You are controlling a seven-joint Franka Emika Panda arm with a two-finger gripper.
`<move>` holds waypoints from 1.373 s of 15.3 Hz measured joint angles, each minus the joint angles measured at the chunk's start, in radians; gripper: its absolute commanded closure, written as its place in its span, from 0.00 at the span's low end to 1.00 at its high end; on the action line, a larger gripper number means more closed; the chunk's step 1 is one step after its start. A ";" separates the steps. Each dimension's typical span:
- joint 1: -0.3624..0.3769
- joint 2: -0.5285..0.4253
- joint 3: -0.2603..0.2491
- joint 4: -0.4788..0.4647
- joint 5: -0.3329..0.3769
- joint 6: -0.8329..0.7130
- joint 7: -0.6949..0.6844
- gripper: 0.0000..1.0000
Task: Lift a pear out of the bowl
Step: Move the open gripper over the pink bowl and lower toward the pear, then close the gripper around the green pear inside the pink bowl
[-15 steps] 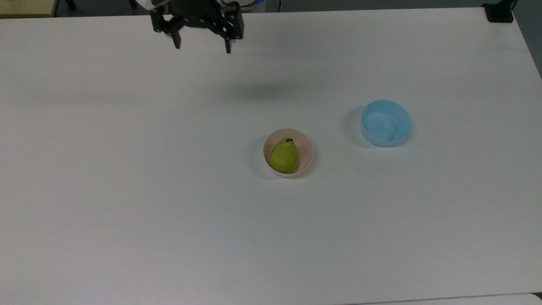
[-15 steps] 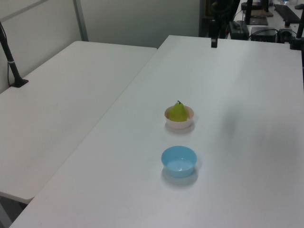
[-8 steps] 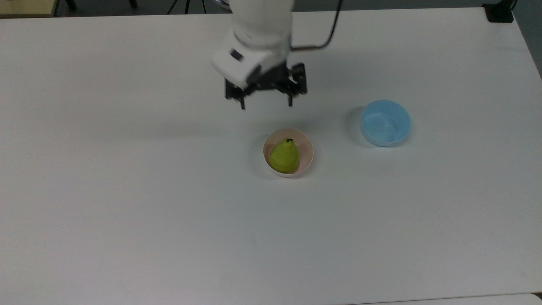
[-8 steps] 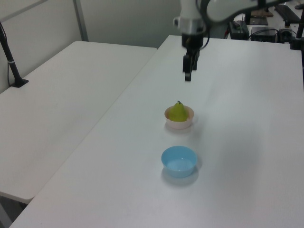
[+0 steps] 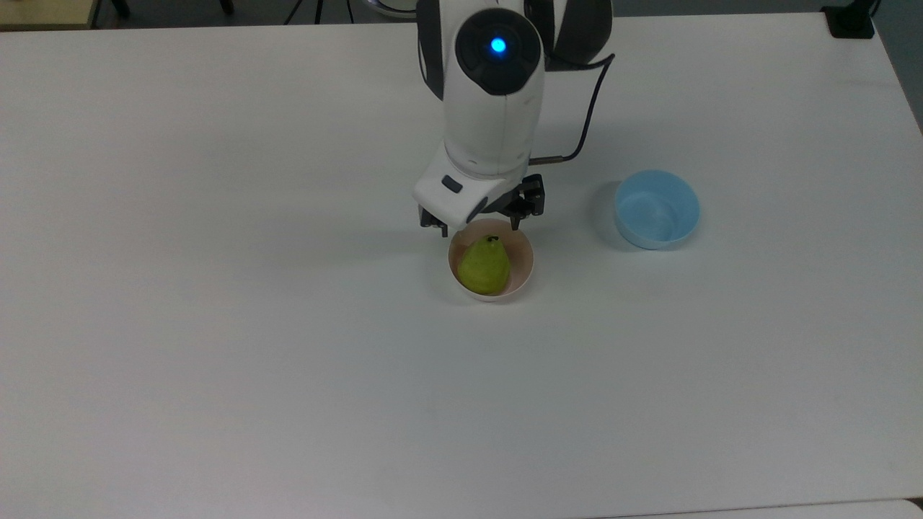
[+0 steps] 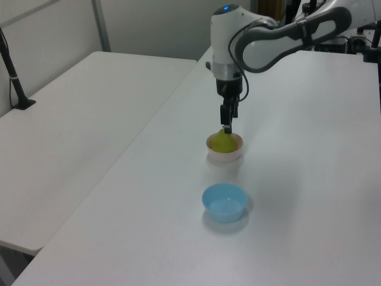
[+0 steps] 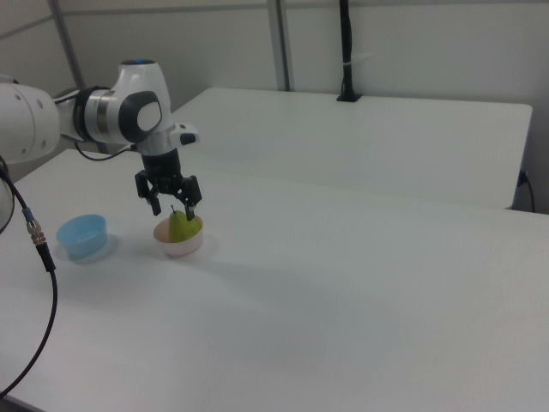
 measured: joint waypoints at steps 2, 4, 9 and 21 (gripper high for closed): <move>0.016 0.026 -0.001 0.000 -0.008 0.002 0.000 0.11; 0.022 0.044 -0.001 0.000 -0.009 0.032 0.001 0.12; 0.024 0.084 -0.003 0.000 -0.023 0.102 0.011 0.24; 0.027 0.071 -0.004 0.031 -0.052 0.108 0.012 0.77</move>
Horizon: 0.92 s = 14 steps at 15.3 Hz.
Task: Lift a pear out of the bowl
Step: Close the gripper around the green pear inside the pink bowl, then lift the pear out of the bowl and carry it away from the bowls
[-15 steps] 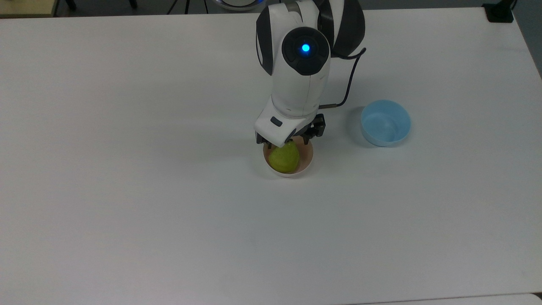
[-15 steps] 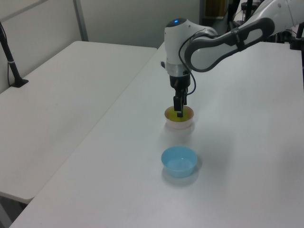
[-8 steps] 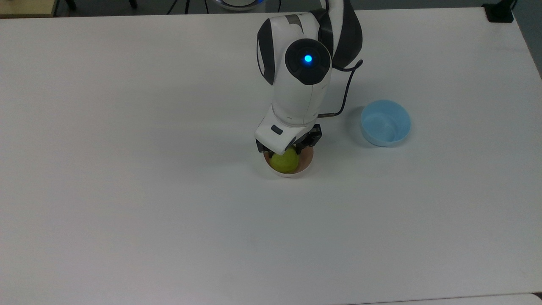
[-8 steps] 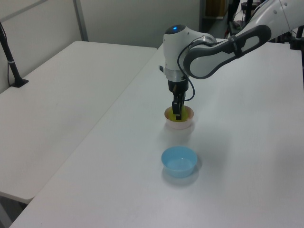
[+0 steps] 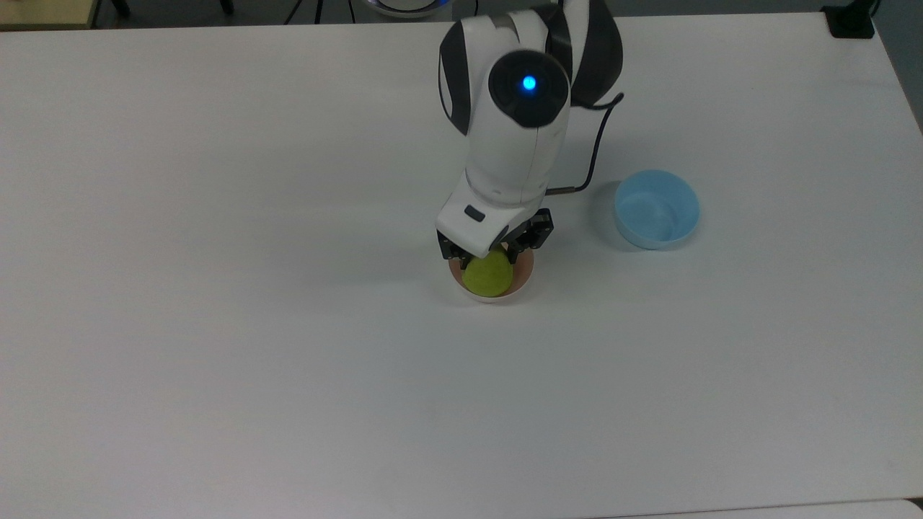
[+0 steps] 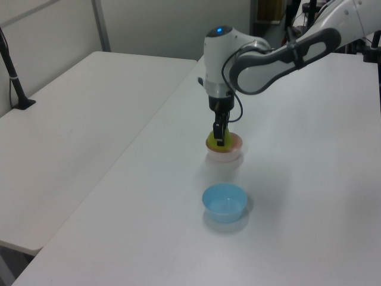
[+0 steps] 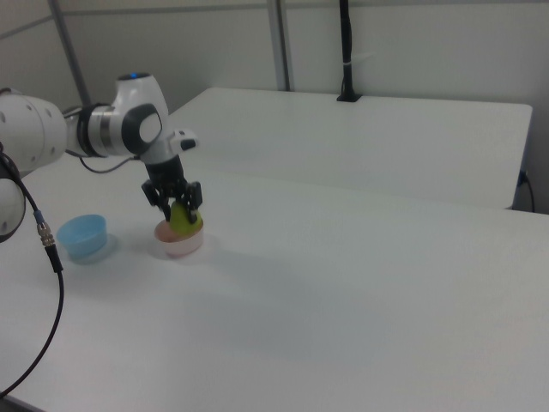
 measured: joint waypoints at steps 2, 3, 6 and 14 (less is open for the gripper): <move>-0.001 -0.046 -0.002 0.008 0.000 -0.013 0.000 0.77; -0.002 -0.076 -0.004 0.009 0.000 -0.035 0.000 0.77; -0.031 -0.165 -0.007 0.008 0.000 -0.109 0.000 0.76; -0.287 -0.251 -0.005 -0.004 0.001 -0.194 -0.209 0.75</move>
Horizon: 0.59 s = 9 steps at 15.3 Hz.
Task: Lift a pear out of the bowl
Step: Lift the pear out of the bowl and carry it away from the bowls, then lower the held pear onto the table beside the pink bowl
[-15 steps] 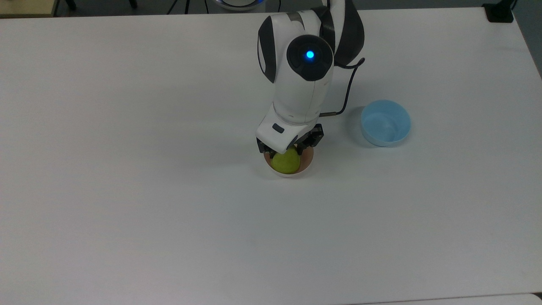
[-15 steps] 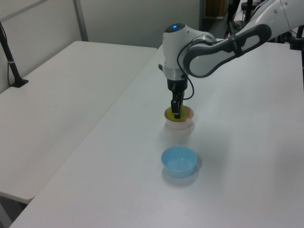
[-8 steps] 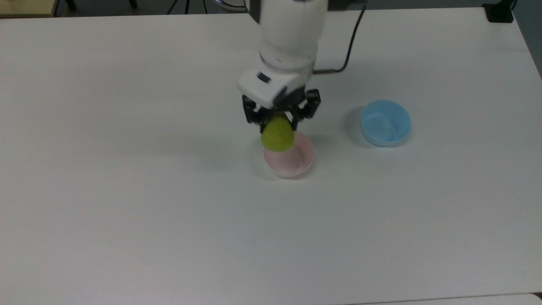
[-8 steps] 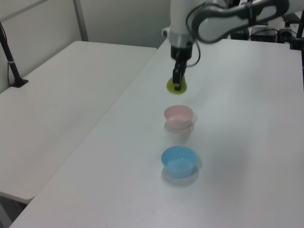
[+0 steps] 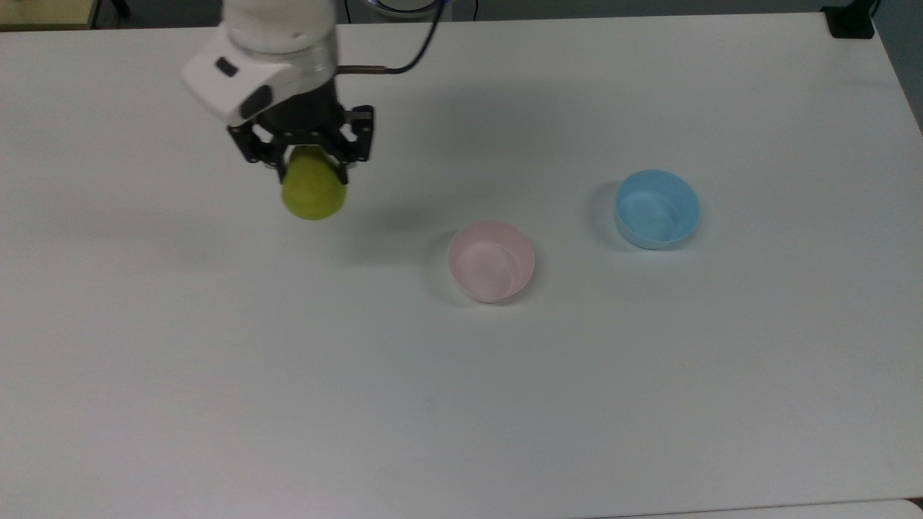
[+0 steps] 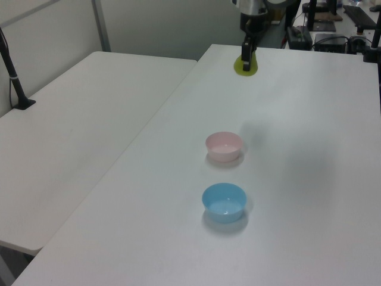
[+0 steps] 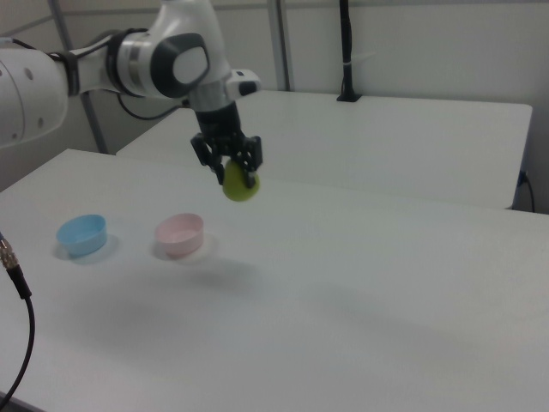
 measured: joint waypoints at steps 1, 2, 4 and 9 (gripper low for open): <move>-0.014 0.004 0.000 -0.007 0.000 0.000 -0.014 0.75; -0.020 0.015 0.000 -0.016 0.000 0.000 -0.018 0.75; -0.018 0.055 0.004 -0.029 -0.001 0.000 -0.019 0.75; -0.007 0.188 0.008 -0.033 -0.001 0.105 -0.019 0.67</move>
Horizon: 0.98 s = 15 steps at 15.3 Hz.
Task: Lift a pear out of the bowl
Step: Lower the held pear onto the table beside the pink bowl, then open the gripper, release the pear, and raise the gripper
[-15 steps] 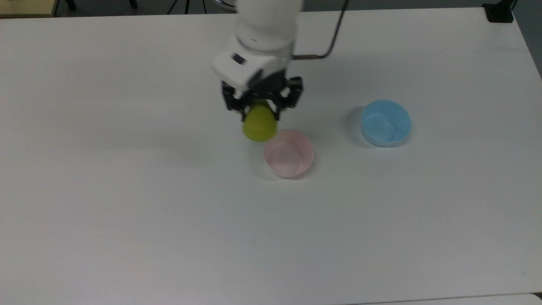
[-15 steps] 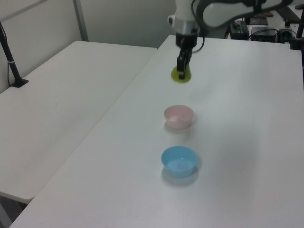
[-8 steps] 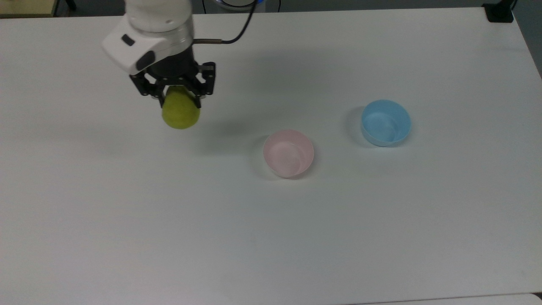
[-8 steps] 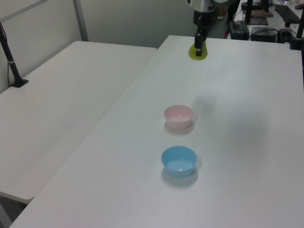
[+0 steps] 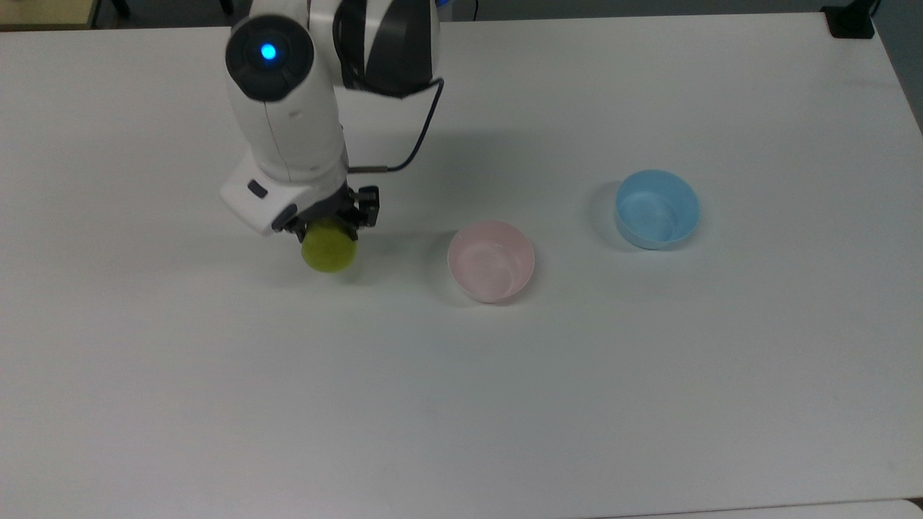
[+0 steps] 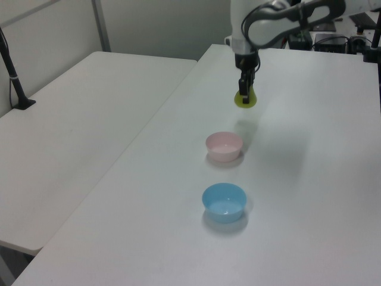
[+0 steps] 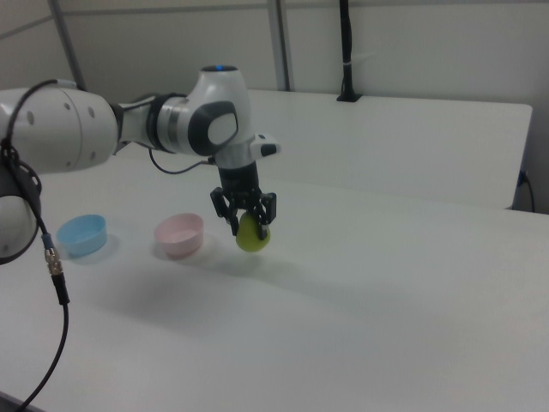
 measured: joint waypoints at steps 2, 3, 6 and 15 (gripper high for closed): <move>0.003 0.021 0.000 0.000 -0.008 0.012 0.000 0.51; 0.004 0.025 0.000 0.000 -0.015 0.012 0.000 0.42; 0.009 0.028 0.000 0.001 -0.025 0.012 0.000 0.00; 0.020 0.010 0.000 0.022 -0.026 0.012 0.073 0.00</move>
